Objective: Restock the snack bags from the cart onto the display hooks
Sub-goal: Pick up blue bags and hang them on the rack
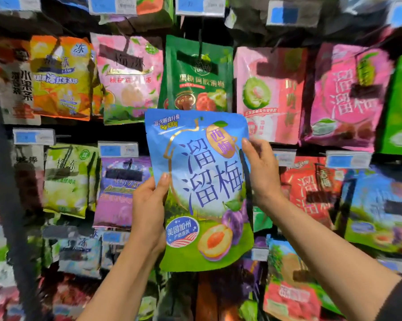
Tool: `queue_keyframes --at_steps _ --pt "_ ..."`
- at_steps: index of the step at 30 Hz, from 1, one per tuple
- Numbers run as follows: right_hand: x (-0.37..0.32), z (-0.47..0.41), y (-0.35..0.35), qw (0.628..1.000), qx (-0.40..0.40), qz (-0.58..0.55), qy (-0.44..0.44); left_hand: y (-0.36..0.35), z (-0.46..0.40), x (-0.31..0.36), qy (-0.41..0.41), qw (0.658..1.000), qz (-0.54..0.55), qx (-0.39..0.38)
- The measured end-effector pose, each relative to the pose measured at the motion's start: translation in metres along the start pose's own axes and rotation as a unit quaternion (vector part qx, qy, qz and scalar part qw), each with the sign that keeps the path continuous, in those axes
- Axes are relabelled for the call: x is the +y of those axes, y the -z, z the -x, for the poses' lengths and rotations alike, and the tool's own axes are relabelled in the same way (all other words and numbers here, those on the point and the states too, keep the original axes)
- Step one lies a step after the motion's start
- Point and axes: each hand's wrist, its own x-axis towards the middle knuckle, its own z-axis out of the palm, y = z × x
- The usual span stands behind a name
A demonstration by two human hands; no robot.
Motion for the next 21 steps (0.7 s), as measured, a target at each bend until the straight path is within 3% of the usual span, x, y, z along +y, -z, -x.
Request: queue_keyframes --at_steps 5,14,21 --pt "0.001 0.012 0.078 0.984 0.009 -0.106 -0.142 -0.06 0.018 -0.036 0.041 0.997 -0.008 -0.061" --pt "0.033 0.031 0.252 0.975 0.165 0.014 -0.148 -0.182 0.075 -0.126 0.08 0.978 -0.058 -0.184" --pt "0.068 0.04 0.364 0.933 0.325 0.078 -0.131 -0.263 0.107 -0.191 0.086 0.951 -0.095 -0.28"
